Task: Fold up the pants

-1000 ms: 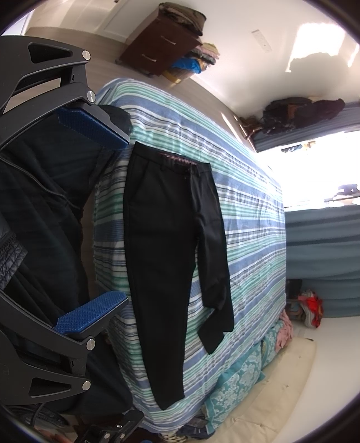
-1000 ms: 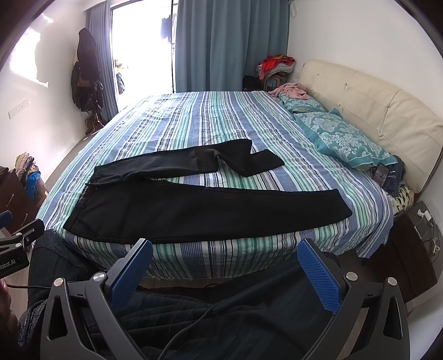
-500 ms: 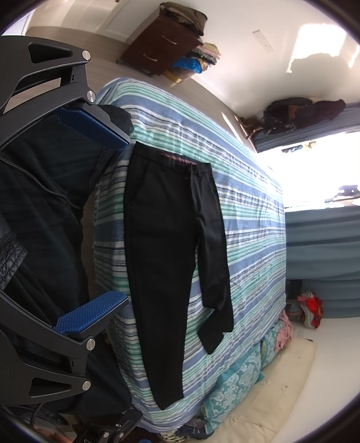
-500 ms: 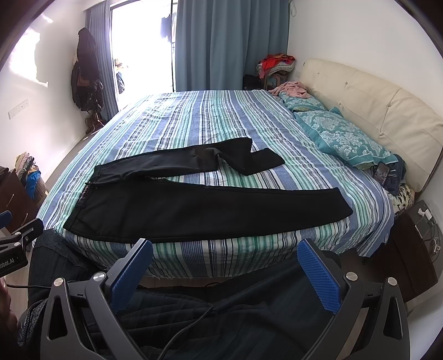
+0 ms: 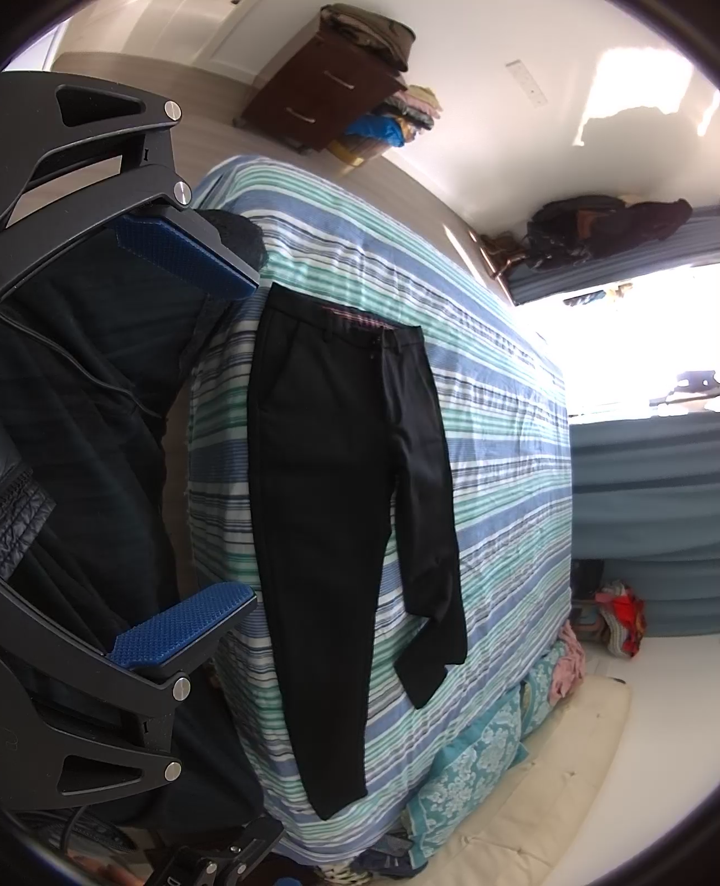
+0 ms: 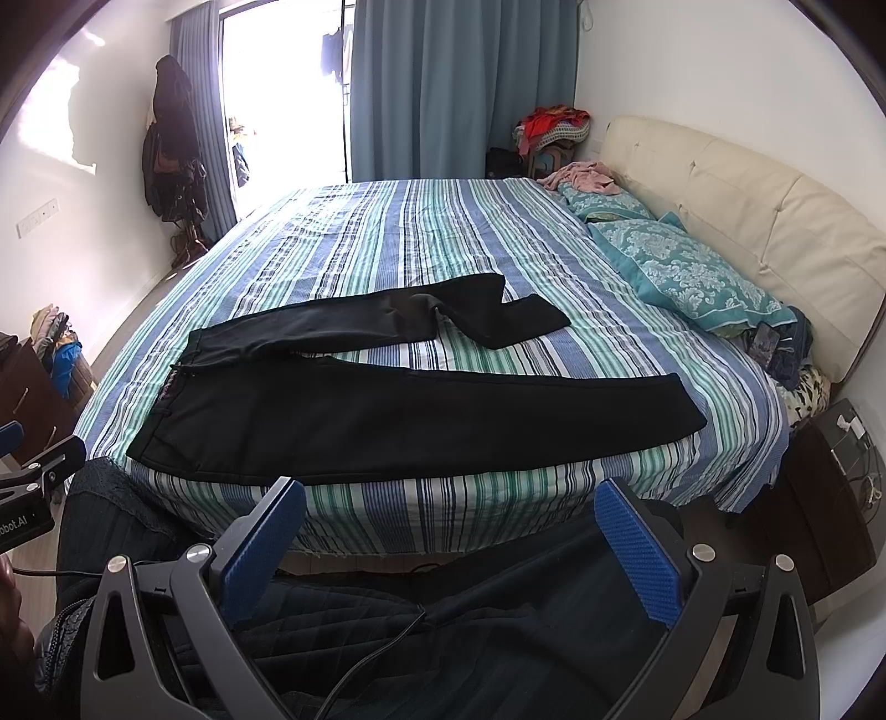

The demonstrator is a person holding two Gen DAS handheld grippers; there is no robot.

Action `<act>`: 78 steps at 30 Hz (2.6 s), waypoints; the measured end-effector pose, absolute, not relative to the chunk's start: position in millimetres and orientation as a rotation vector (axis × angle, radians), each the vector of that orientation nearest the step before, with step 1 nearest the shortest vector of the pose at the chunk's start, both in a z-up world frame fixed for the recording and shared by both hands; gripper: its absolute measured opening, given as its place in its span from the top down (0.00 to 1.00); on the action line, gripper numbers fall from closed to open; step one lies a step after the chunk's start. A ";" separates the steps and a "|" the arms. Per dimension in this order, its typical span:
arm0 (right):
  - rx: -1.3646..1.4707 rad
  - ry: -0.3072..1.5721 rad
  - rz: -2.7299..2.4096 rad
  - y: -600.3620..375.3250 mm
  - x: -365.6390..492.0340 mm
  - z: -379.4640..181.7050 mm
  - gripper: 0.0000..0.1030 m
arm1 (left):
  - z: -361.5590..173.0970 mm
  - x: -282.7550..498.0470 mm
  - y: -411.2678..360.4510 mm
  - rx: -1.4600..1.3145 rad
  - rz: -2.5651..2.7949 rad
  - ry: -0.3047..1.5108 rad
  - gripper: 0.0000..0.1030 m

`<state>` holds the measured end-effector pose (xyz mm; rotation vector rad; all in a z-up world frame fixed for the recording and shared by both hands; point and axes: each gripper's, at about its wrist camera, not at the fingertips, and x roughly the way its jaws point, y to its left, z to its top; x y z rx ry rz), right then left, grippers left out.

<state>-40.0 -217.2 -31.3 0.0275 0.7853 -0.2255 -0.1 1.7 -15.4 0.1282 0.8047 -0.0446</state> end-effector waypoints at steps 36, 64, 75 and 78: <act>0.166 0.606 -0.105 -325.3 60.4 -62.2 0.00 | 4.5 115.3 -41.5 0.069 -0.171 0.761 0.01; -0.197 1.158 -0.101 -595.9 567.2 -237.2 0.90 | -144.5 242.9 -98.1 0.211 -0.034 1.137 0.01; 0.007 0.948 -0.396 -673.3 524.0 -228.5 0.48 | -148.4 303.6 -115.1 0.220 -0.011 1.028 0.01; 0.181 0.933 -0.106 -624.4 513.7 -237.4 0.38 | -161.2 368.2 -101.4 0.204 0.082 0.906 0.01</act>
